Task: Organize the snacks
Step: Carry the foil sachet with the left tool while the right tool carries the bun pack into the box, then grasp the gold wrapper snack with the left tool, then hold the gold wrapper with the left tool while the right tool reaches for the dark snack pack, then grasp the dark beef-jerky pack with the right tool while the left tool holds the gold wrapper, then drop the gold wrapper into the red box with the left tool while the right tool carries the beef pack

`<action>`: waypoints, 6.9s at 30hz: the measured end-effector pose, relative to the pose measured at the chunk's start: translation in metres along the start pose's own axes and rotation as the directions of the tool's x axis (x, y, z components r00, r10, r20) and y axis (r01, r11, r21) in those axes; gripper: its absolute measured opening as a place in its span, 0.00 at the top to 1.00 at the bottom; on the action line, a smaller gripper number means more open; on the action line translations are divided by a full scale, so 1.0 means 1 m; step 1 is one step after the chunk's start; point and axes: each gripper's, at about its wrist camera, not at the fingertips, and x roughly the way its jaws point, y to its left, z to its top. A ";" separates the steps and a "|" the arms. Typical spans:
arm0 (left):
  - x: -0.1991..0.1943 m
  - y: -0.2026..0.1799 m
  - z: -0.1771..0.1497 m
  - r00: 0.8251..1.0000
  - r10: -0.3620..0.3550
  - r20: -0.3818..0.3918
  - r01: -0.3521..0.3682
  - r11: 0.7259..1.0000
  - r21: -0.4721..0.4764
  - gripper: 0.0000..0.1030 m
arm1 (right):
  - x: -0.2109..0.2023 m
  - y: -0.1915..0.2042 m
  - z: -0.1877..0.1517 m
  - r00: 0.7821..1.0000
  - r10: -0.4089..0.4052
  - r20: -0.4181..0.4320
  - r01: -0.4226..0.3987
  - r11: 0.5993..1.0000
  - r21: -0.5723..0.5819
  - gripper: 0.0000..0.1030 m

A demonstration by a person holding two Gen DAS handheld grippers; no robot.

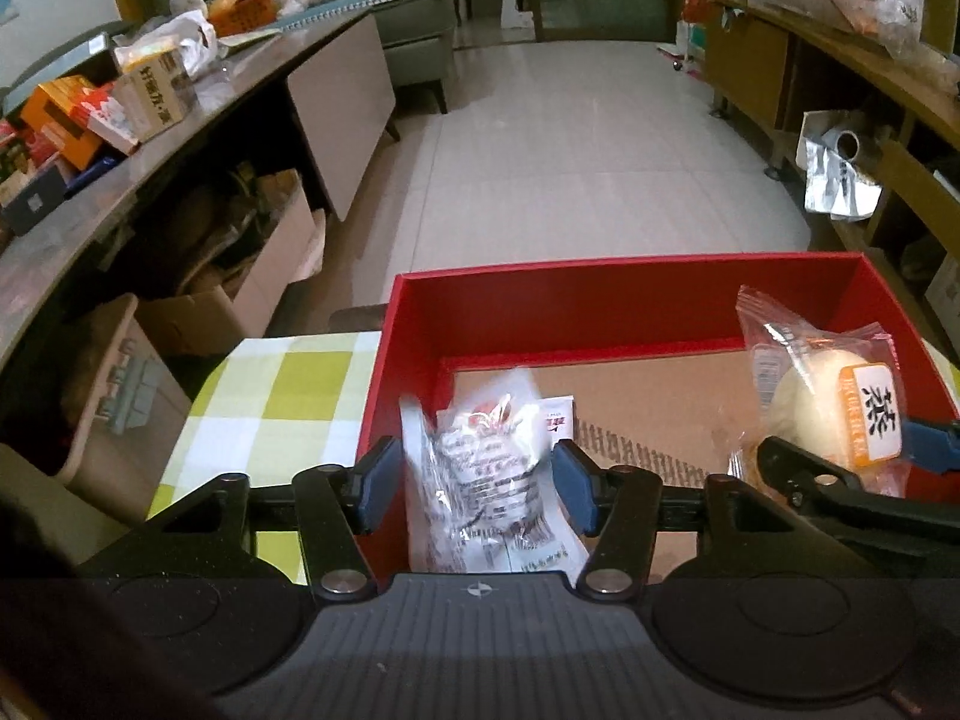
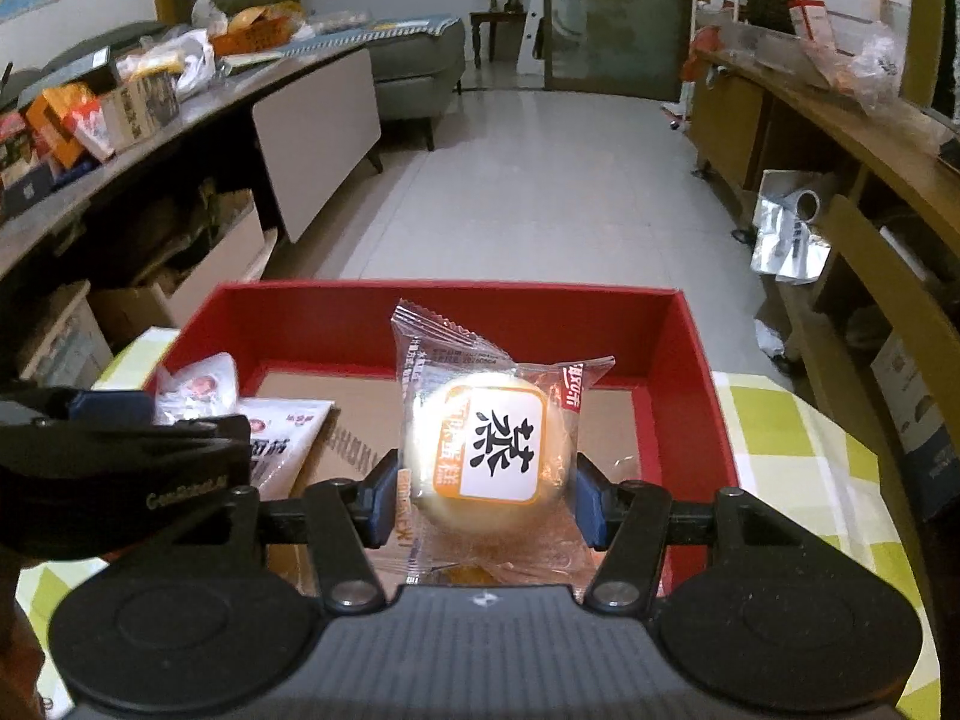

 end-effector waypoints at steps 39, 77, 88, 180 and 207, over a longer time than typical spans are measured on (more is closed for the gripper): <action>-0.061 0.017 -0.041 0.997 -0.051 -0.053 0.051 0.999 0.005 0.19 | -0.091 0.009 -0.025 0.997 -0.070 0.033 0.072 0.994 -0.081 0.36; -0.041 -0.005 -0.083 0.944 -0.162 -0.287 0.167 0.986 -0.006 0.55 | -0.090 -0.049 -0.063 0.985 0.001 -0.173 0.004 1.000 0.026 0.36; -0.087 0.018 -0.091 0.932 -0.270 -0.242 0.254 0.963 -0.092 0.55 | -0.087 -0.066 -0.086 0.940 0.143 -0.309 -0.037 0.945 0.325 0.36; -0.035 0.056 -0.117 0.909 -0.217 -0.355 0.207 0.976 -0.066 0.54 | -0.101 -0.006 -0.125 0.906 0.181 -0.382 -0.292 0.922 -0.256 0.18; -0.078 0.030 -0.085 0.968 -0.172 -0.185 0.176 0.984 0.008 0.55 | -0.132 0.011 -0.069 0.989 0.137 -0.051 -0.139 0.989 -0.048 0.18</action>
